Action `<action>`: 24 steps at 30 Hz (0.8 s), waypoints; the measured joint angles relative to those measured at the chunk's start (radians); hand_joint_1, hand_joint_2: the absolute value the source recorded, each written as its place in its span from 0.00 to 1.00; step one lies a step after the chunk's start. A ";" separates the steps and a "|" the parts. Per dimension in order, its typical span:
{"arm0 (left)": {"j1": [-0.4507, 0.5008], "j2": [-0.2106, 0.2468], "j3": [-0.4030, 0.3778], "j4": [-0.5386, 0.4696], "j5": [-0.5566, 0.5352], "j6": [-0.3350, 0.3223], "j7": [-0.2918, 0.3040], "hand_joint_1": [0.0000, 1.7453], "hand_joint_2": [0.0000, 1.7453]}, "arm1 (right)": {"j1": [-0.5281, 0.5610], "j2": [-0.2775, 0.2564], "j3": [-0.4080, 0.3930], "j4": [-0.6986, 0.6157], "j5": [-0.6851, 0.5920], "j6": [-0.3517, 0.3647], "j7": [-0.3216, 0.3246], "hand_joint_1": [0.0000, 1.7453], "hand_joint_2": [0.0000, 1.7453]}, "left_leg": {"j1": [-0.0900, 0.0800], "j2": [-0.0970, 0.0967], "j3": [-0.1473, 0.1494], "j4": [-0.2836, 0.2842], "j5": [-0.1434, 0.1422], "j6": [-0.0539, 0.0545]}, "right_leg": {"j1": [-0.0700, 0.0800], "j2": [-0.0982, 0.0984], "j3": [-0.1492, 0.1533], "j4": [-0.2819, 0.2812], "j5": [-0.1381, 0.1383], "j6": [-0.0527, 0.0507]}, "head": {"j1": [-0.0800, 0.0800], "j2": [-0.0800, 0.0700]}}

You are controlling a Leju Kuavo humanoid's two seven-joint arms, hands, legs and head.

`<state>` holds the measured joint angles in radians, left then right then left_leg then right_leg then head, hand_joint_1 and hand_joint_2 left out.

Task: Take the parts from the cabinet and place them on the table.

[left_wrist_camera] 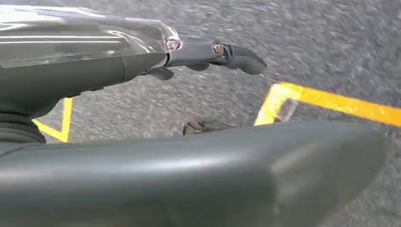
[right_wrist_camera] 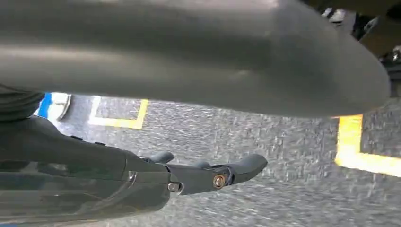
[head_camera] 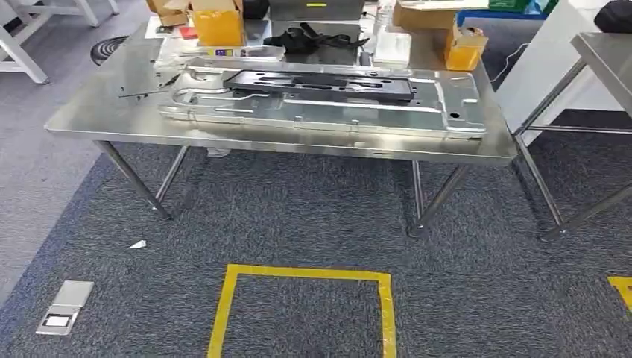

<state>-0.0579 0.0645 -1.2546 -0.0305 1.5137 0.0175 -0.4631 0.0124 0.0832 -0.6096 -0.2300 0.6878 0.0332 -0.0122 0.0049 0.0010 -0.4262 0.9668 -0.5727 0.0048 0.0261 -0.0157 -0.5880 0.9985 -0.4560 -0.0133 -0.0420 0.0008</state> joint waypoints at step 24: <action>-0.003 0.004 0.014 -0.007 0.009 0.016 0.069 0.00 1.00 | -0.023 0.003 -0.008 0.014 0.110 0.009 -0.048 0.00 0.00 | 0.005 0.008 -0.264 0.333 -0.042 -0.022 | -0.014 0.003 0.145 -0.070 -0.075 -0.016 | 0.002 0.000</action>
<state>-0.0613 0.0683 -1.2406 -0.0378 1.5228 0.0332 -0.3941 -0.0109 0.0866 -0.6176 -0.2163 0.7981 0.0420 -0.0599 0.0097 0.0089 -0.6904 1.2994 -0.6150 -0.0169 0.0116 -0.0122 -0.4431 0.9283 -0.5311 -0.0289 -0.0401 0.0008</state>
